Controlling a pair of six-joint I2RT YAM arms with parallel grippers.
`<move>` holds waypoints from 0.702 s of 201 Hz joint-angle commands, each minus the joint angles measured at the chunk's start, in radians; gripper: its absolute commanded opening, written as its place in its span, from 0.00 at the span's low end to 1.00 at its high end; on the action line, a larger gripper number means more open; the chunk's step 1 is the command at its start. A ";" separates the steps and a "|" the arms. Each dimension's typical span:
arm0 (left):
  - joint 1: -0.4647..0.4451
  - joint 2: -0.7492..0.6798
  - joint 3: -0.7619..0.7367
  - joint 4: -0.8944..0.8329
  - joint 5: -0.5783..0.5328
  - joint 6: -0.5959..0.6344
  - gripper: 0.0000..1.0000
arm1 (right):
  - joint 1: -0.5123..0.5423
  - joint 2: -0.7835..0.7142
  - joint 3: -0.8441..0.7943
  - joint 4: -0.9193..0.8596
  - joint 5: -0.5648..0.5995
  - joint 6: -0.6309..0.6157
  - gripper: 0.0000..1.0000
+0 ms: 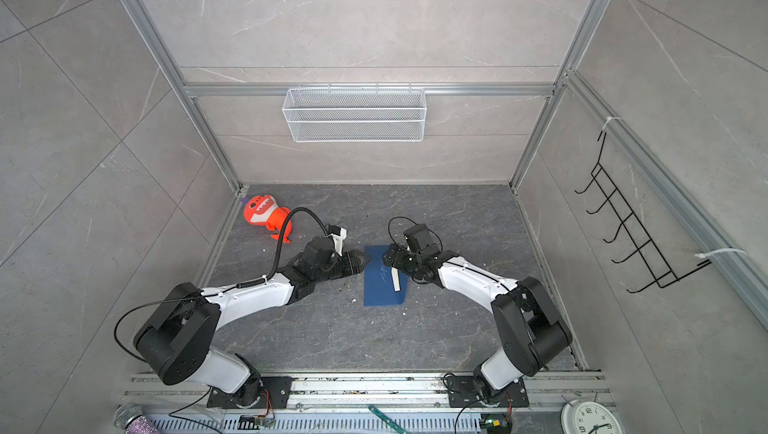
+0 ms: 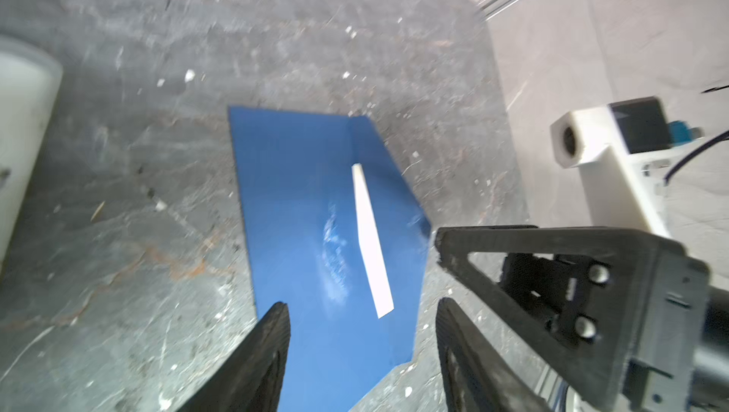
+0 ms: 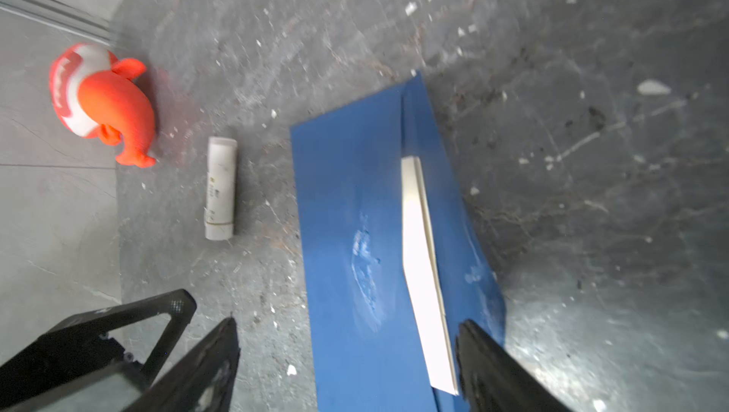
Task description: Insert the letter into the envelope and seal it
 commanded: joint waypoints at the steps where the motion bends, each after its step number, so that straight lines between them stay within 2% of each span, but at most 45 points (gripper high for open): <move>1: 0.002 0.039 -0.018 -0.008 0.006 -0.013 0.61 | 0.014 0.033 -0.021 -0.010 -0.020 0.021 0.87; 32: 0.001 0.117 -0.009 0.040 0.049 -0.038 0.60 | 0.023 0.079 -0.025 0.012 -0.019 0.032 0.87; 82: 0.001 0.209 -0.004 0.100 0.080 -0.062 0.51 | 0.028 0.144 -0.020 0.042 -0.037 0.050 0.87; 104: 0.002 0.241 -0.004 0.126 0.092 -0.068 0.46 | 0.036 0.161 -0.019 0.055 -0.043 0.058 0.88; 141: 0.002 0.293 0.002 0.171 0.124 -0.085 0.31 | 0.056 0.182 -0.009 0.065 -0.049 0.070 0.87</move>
